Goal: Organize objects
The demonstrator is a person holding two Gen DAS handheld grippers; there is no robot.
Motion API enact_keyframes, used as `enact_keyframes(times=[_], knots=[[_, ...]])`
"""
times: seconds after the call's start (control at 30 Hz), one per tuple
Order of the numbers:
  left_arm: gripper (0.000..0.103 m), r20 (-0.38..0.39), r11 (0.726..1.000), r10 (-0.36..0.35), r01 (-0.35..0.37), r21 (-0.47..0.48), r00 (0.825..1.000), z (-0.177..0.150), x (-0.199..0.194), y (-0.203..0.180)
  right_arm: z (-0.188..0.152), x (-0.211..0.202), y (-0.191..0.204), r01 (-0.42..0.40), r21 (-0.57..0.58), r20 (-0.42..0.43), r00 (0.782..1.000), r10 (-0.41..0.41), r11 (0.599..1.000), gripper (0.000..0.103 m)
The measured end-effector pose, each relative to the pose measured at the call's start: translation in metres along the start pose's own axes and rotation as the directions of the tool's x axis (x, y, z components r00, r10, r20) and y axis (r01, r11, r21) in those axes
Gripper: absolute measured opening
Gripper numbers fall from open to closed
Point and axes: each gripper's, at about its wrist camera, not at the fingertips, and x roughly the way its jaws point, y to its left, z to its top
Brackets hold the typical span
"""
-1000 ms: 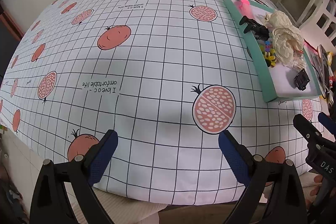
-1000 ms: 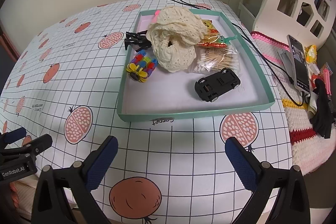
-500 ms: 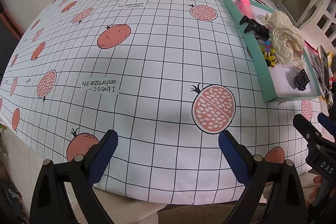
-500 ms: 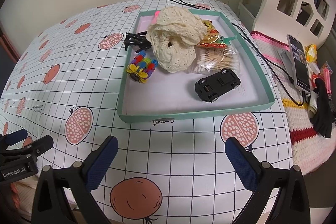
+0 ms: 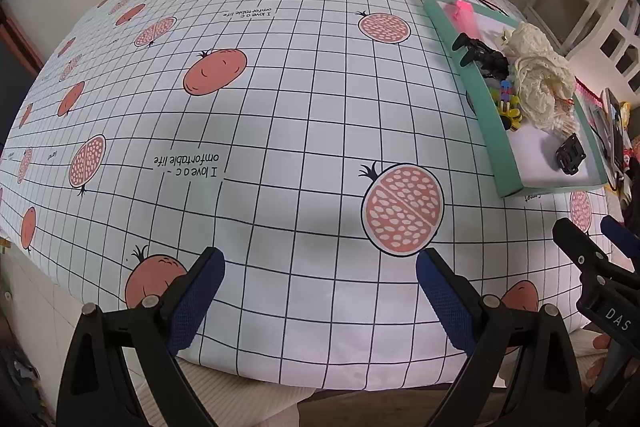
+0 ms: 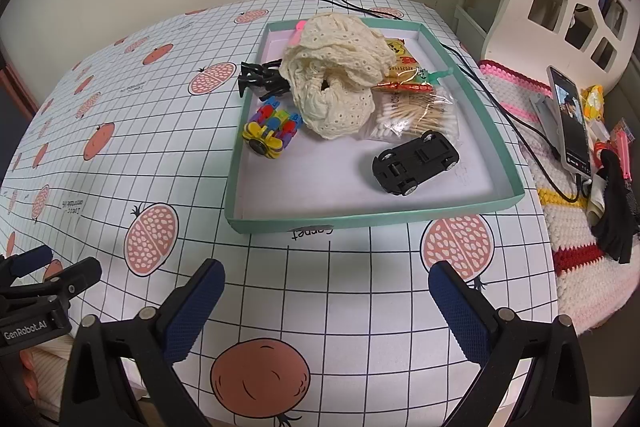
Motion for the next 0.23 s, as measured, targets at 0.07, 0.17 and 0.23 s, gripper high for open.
enact_keyframes(times=[0.07,0.17,0.23], knots=[[0.097,0.005,1.0,0.001,-0.001,-0.004,1.0,0.0006,-0.001,0.0,0.0,0.0,-0.0001,0.0,0.0,0.0,1.0,0.0,1.0,0.103],[0.097,0.006,1.0,-0.005,0.005,-0.01,1.0,0.0016,-0.0017,0.0005,0.0001,0.0001,-0.0003,0.0,0.0,0.0,1.0,0.0,1.0,0.103],[0.097,0.003,1.0,-0.01,0.01,-0.013,1.0,0.0019,-0.0008,0.0008,0.0002,-0.0003,-0.0007,0.001,0.002,0.001,1.0,-0.001,1.0,0.103]])
